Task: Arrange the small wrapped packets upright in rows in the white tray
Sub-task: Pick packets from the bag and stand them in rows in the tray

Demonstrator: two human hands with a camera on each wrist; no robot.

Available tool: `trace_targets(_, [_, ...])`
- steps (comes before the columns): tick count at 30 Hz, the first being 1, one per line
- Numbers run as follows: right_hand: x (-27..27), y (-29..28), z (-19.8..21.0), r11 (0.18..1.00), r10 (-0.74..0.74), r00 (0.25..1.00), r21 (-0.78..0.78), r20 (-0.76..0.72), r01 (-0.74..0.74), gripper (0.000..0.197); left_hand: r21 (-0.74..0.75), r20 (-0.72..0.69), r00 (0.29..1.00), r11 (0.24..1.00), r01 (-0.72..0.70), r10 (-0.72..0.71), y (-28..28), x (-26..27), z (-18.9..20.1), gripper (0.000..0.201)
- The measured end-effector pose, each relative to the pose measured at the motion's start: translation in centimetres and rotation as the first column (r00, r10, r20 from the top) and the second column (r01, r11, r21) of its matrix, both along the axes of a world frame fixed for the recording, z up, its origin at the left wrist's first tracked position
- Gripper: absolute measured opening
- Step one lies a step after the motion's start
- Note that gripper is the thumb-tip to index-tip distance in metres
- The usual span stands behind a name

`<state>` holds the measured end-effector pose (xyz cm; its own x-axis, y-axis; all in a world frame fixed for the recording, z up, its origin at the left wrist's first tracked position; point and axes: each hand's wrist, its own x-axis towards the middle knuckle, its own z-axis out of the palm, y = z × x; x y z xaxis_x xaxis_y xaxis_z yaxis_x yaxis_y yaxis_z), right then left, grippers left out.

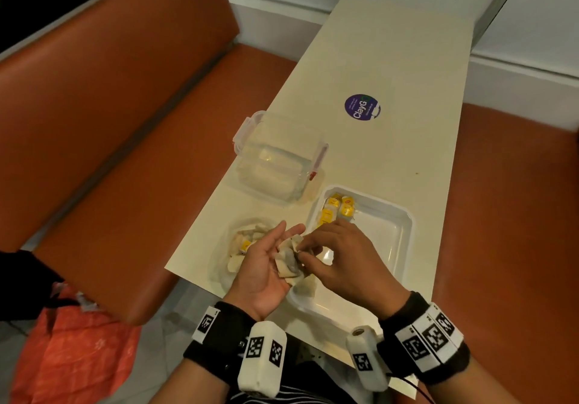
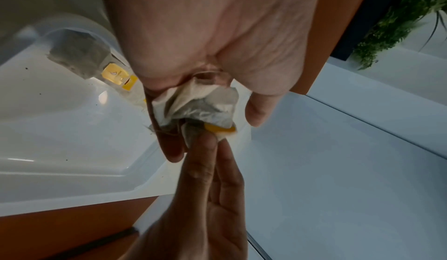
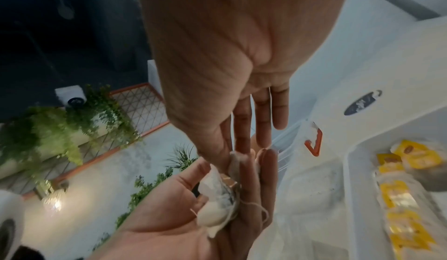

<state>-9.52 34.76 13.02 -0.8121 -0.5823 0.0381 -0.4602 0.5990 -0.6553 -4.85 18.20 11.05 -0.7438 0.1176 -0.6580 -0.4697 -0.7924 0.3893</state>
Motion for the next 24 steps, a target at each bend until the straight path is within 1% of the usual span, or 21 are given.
trace_targets(2, [-0.1,0.4,0.3,0.990,-0.105,0.985,-0.081,0.137,0.117,0.004,-0.024,0.013,1.000,1.000,-0.001,0.002,0.1,-0.1,-0.1,0.040])
trace_targets(4, [-0.4,0.8,0.8,0.949,-0.156,0.930,-0.209,0.333,0.235,0.003,-0.034,0.023,1.000,0.999,0.013,-0.012,0.0,-0.2,-0.5,0.036])
trace_targets(5, [-0.6,1.1,0.9,0.915,-0.150,0.887,-0.279,0.436,0.292,0.004,-0.029,0.029,0.999,0.999,0.023,-0.022,-0.1,-0.3,-0.8,0.034])
trace_targets(7, [-1.1,1.9,0.8,0.817,-0.107,0.778,-0.391,0.619,0.424,0.006,-0.035,0.038,0.999,0.999,0.034,-0.033,-0.3,-0.2,-1.4,0.037])
trace_targets(9, [-1.4,2.5,0.4,0.748,-0.048,0.690,-0.432,0.722,0.504,0.014,-0.077,0.019,0.998,0.995,0.067,-0.065,-0.4,-0.1,-1.6,0.040])
trace_targets(10, [-1.4,2.8,0.1,0.737,-0.026,0.667,-0.436,0.745,0.517,0.020,-0.104,-0.006,0.996,0.990,0.093,-0.094,-0.2,-0.1,-1.7,0.038])
trace_targets(12, [-1.4,3.2,-0.6,0.736,-0.020,0.649,-0.428,0.761,0.524,0.027,-0.189,-0.070,0.985,0.971,0.145,-0.161,0.2,-0.1,-1.4,0.036])
trace_targets(15, [-1.2,3.8,-1.3,0.770,-0.005,0.646,-0.410,0.763,0.490,0.028,-0.359,-0.094,0.972,0.918,0.168,-0.215,1.0,-0.5,-1.4,0.050])
trace_targets(17, [-1.0,4.5,-1.4,0.801,0.028,0.639,-0.400,0.769,0.446,0.032,-0.491,-0.081,0.966,0.853,0.176,-0.246,1.2,-0.7,-1.7,0.040])
trace_targets(19, [-1.0,5.1,-1.6,0.831,0.018,0.650,-0.373,0.760,0.413,0.036,-0.612,-0.057,0.953,0.764,0.201,-0.297,1.3,-0.8,-2.2,0.028])
trace_targets(21, [-1.2,5.2,-2.1,0.867,-0.007,0.690,-0.340,0.724,0.365,0.029,-0.673,-0.039,0.943,0.706,0.220,-0.331,1.5,-0.9,-2.8,0.021])
trace_targets(23, [-1.5,5.3,-3.3,0.877,-0.050,0.713,-0.311,0.699,0.366,0.019,-0.694,-0.016,0.944,0.683,0.227,-0.329,1.6,-1.0,-3.2,0.020])
trace_targets(24, [-1.9,5.3,-4.2,0.867,-0.097,0.718,-0.295,0.689,0.401,0.016,-0.693,-0.008,0.950,0.687,0.219,-0.311,1.5,-1.1,-3.4,0.022])
